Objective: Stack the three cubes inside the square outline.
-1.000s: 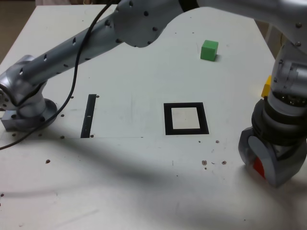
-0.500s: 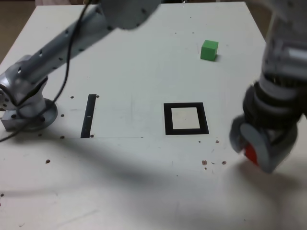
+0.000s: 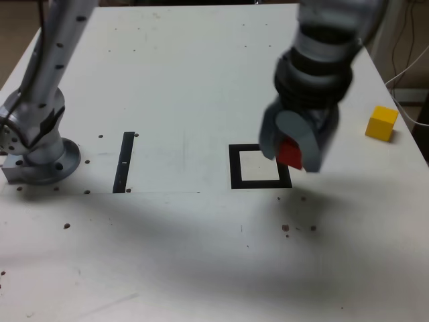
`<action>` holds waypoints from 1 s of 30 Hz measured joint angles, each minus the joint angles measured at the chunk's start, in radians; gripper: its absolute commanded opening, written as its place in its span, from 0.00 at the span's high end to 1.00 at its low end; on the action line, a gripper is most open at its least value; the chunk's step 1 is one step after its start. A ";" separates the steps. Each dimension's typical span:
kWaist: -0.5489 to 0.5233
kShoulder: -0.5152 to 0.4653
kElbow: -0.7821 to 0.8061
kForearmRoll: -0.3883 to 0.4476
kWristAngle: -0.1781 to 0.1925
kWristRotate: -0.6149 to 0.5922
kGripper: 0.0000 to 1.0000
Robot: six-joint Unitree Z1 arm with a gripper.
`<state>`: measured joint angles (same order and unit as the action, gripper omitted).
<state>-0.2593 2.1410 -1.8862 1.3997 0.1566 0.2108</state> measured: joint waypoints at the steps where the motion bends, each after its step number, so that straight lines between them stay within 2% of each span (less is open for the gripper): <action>1: 0.007 -0.016 0.025 -0.020 -0.006 -0.017 0.67; 6: 0.059 -0.074 0.149 -0.100 -0.059 -0.098 0.67; 15: 0.134 -0.113 0.287 -0.209 -0.134 -0.183 0.67; 22: 0.173 -0.122 0.347 -0.242 -0.156 -0.258 0.67; 30: 0.187 -0.153 0.408 -0.271 -0.180 -0.269 0.67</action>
<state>-0.0719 1.9876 -1.4785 1.1286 -0.0230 -0.0585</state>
